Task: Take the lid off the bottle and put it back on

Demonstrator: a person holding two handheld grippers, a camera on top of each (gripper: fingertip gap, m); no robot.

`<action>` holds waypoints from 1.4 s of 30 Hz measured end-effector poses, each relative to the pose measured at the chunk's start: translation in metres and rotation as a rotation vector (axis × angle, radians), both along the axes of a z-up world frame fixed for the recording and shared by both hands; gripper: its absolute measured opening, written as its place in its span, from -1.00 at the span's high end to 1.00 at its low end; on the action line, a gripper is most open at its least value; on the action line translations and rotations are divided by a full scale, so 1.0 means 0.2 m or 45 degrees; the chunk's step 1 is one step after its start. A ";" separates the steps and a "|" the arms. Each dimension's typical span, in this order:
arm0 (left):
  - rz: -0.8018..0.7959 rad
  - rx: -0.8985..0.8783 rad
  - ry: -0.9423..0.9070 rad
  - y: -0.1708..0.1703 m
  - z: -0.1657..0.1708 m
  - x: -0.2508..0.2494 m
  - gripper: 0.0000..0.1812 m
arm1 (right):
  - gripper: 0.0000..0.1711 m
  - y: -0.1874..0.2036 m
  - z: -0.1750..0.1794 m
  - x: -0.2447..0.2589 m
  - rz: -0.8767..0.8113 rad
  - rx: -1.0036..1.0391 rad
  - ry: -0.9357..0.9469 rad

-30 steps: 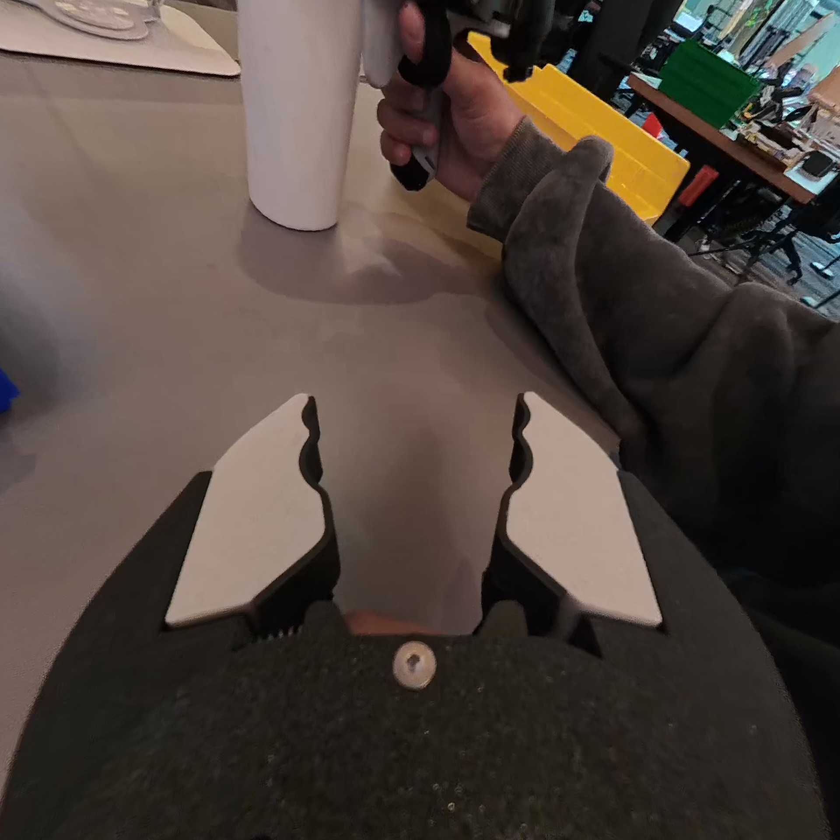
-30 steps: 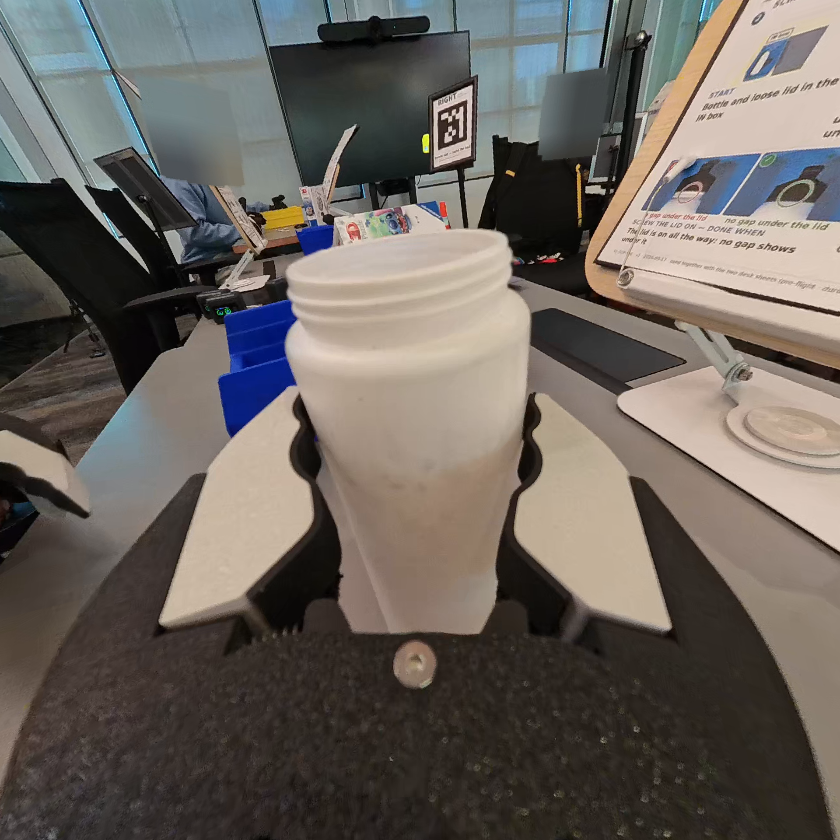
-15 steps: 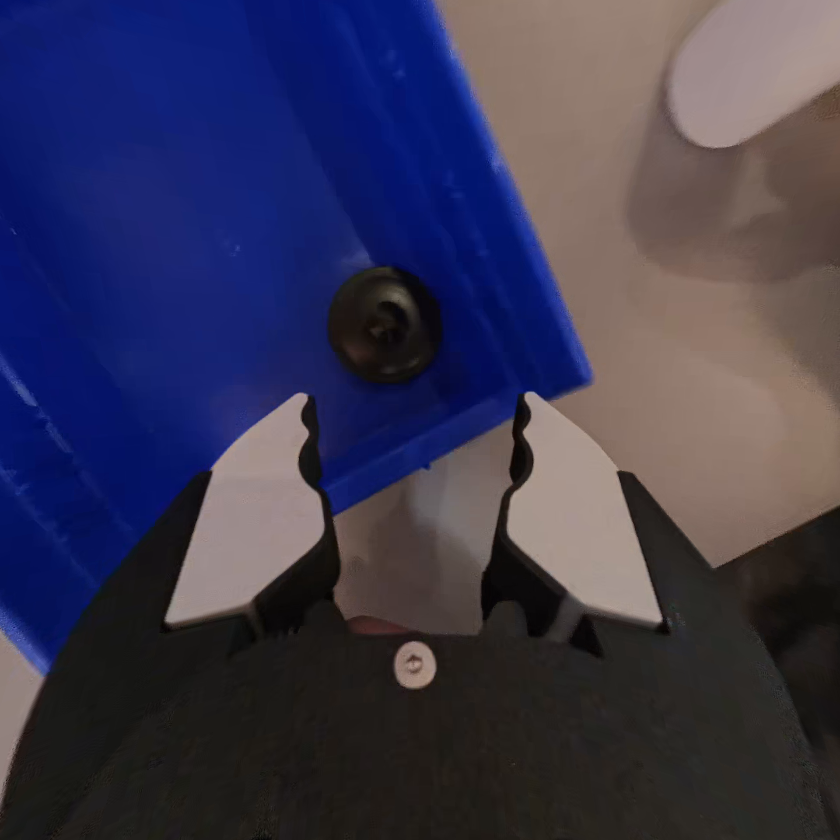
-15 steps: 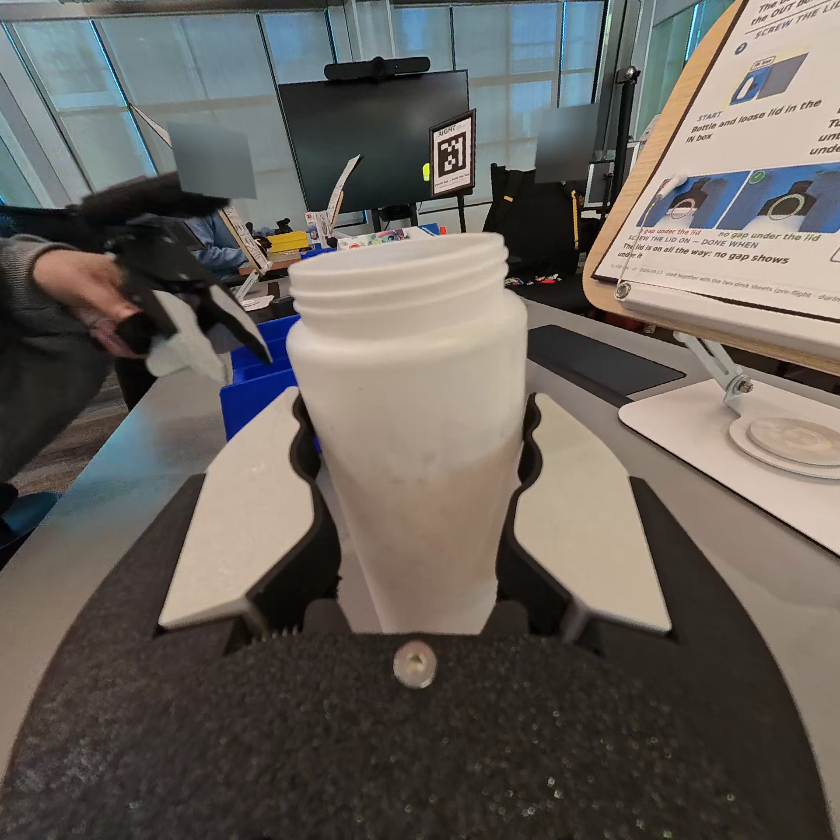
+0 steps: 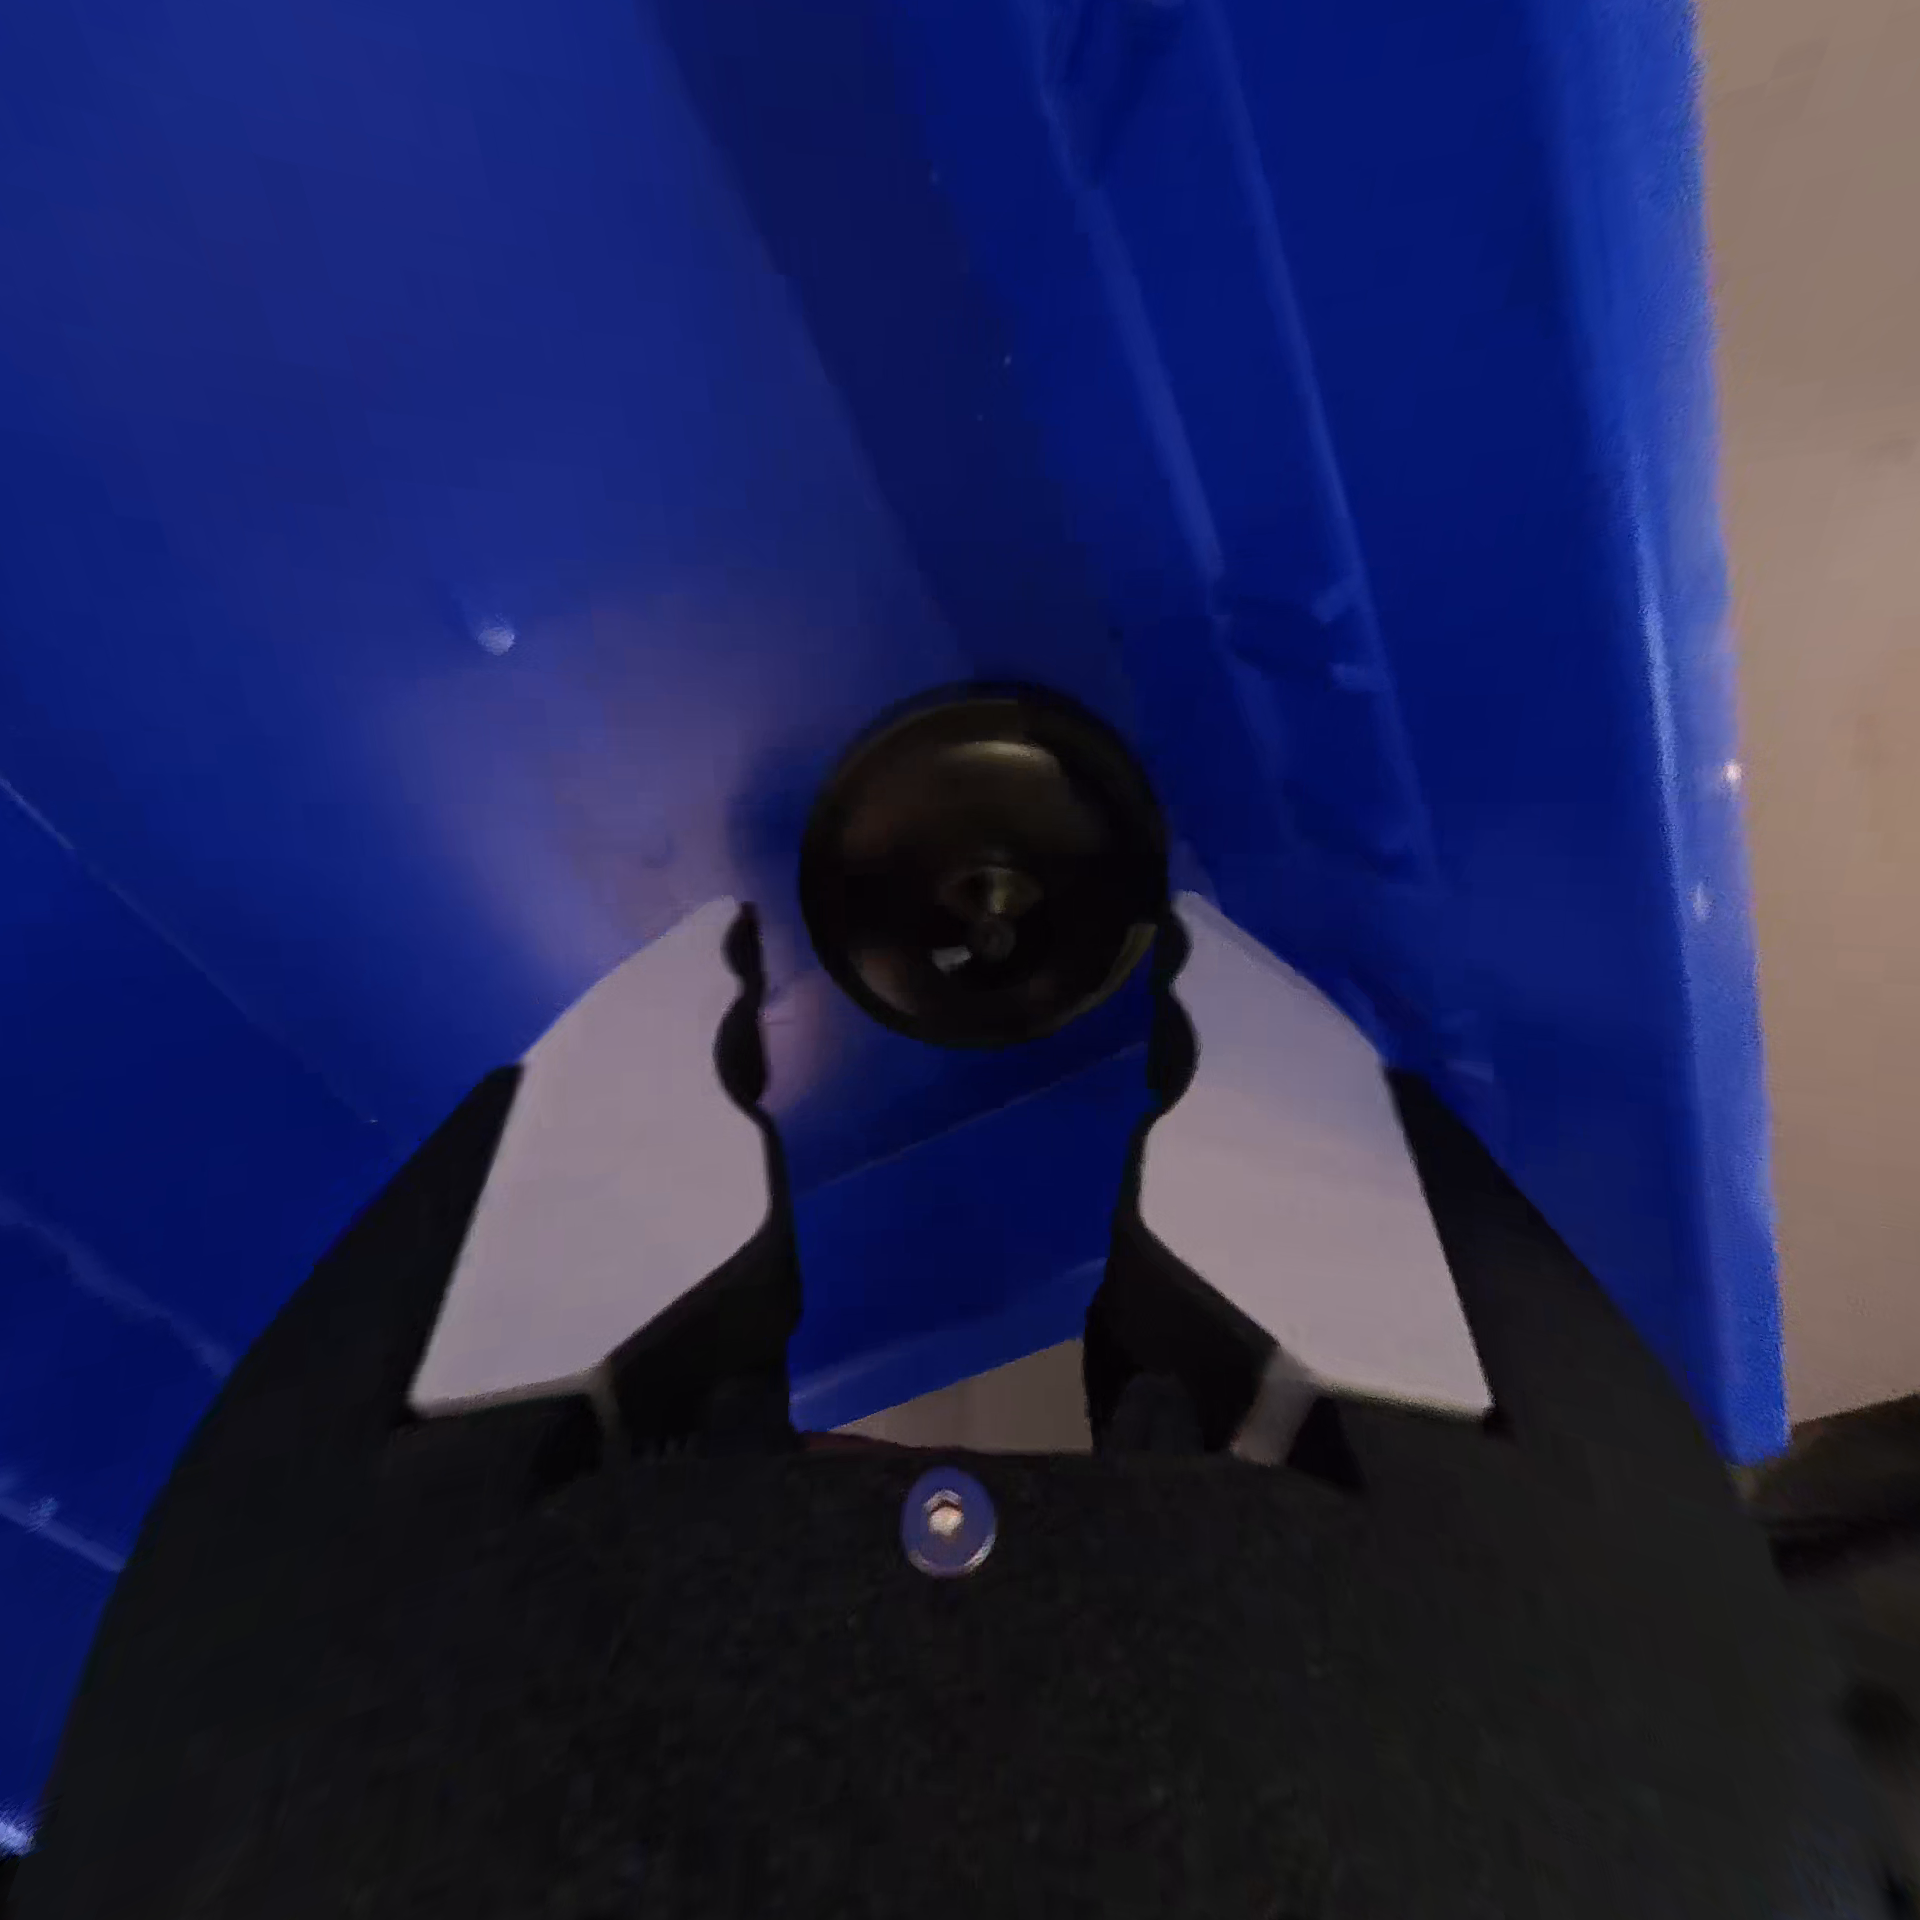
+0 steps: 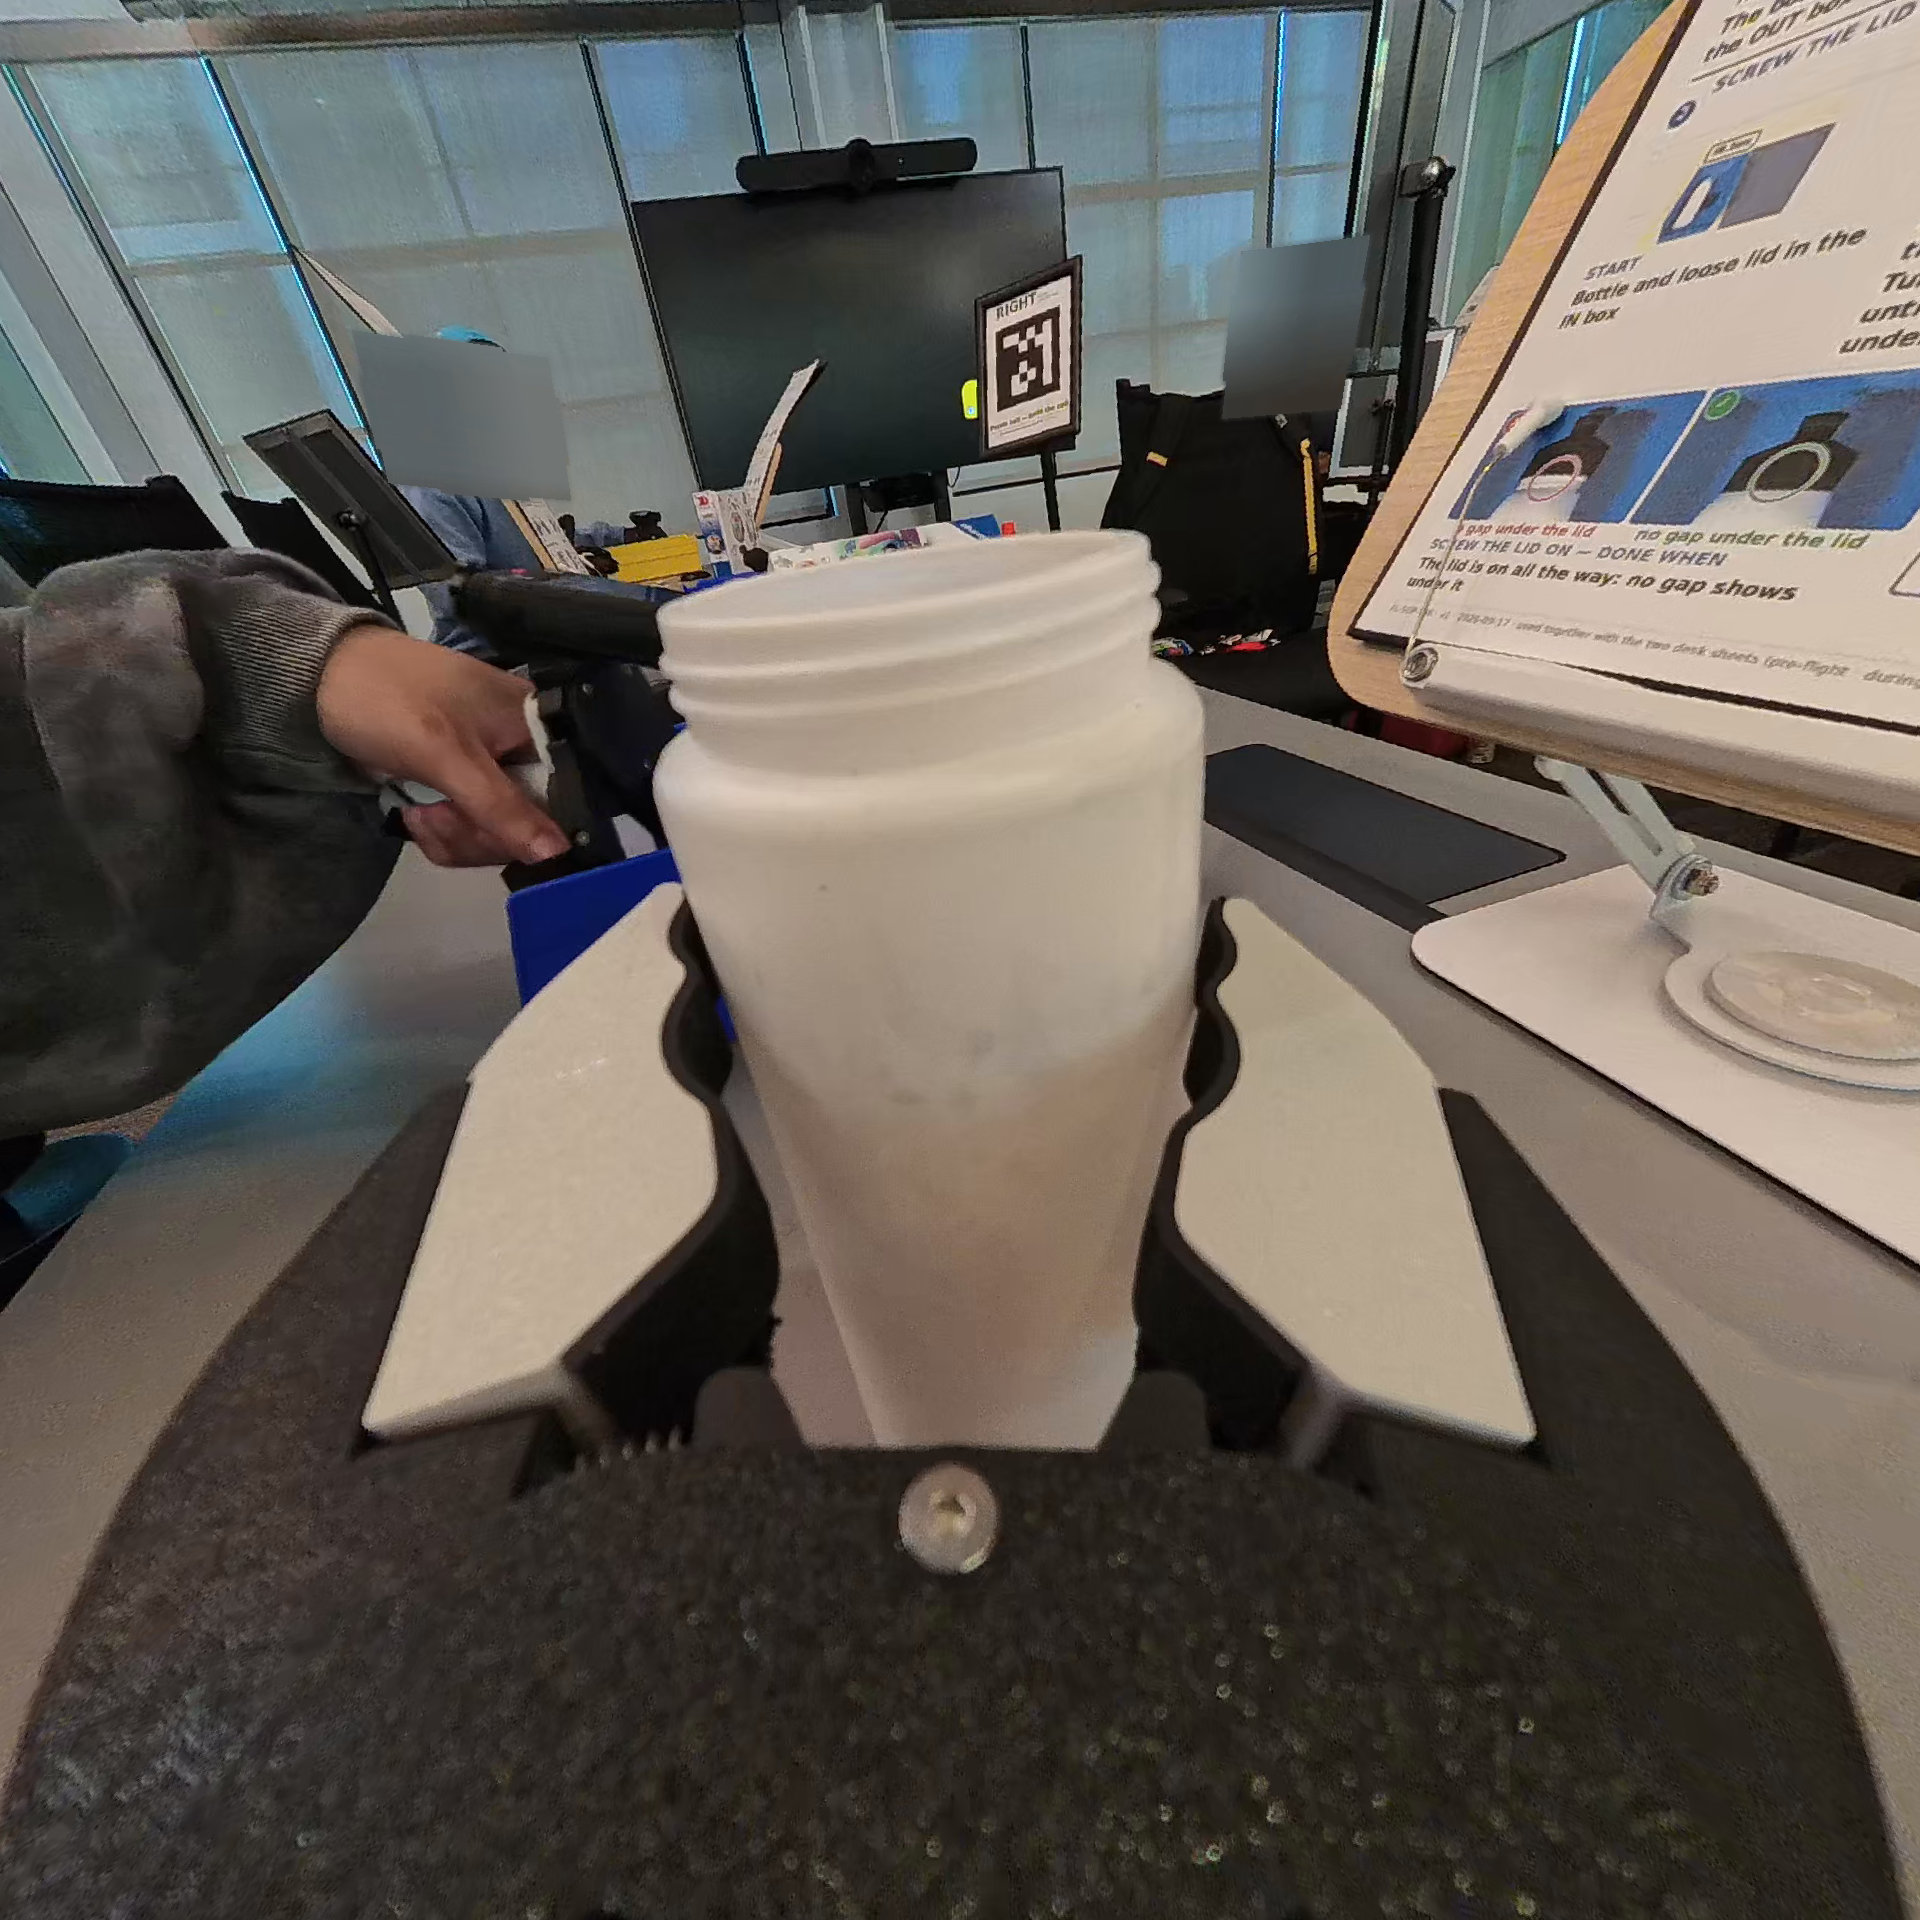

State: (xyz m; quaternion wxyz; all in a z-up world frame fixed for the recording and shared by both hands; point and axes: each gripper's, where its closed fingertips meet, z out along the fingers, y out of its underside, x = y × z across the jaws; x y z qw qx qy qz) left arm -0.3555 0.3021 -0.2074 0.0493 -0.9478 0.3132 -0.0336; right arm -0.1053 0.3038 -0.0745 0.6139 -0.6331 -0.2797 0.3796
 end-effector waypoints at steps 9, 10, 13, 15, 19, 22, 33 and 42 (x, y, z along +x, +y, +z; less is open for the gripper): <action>-0.219 0.067 0.037 0.06 0.06 -0.11 0.33 | -0.02 0.00 0.00 0.00 -0.003 0.000 0.000; -0.224 0.083 0.027 0.07 0.10 -0.12 0.33 | -0.02 0.00 0.00 0.00 -0.004 0.000 0.000; -0.256 0.154 -0.051 0.08 0.35 -0.06 0.33 | -0.02 0.00 0.00 0.00 -0.006 -0.003 -0.006; -0.317 0.194 -0.157 0.05 0.59 0.07 0.34 | -0.02 0.01 0.00 -0.01 -0.008 -0.006 -0.010; -0.489 0.205 -0.302 -0.06 1.03 0.44 0.34 | -0.02 0.01 0.00 -0.01 -0.014 -0.005 -0.011; -0.627 0.162 -0.316 -0.14 1.22 0.74 0.33 | -0.02 0.01 0.00 -0.01 -0.021 -0.004 -0.011; -0.638 0.036 -0.075 -0.07 1.04 1.30 0.33 | -0.02 0.01 0.00 -0.01 -0.039 0.006 -0.001; -0.643 0.024 -0.010 -0.05 0.98 1.34 0.33 | -0.02 0.01 0.00 -0.01 -0.038 0.008 0.000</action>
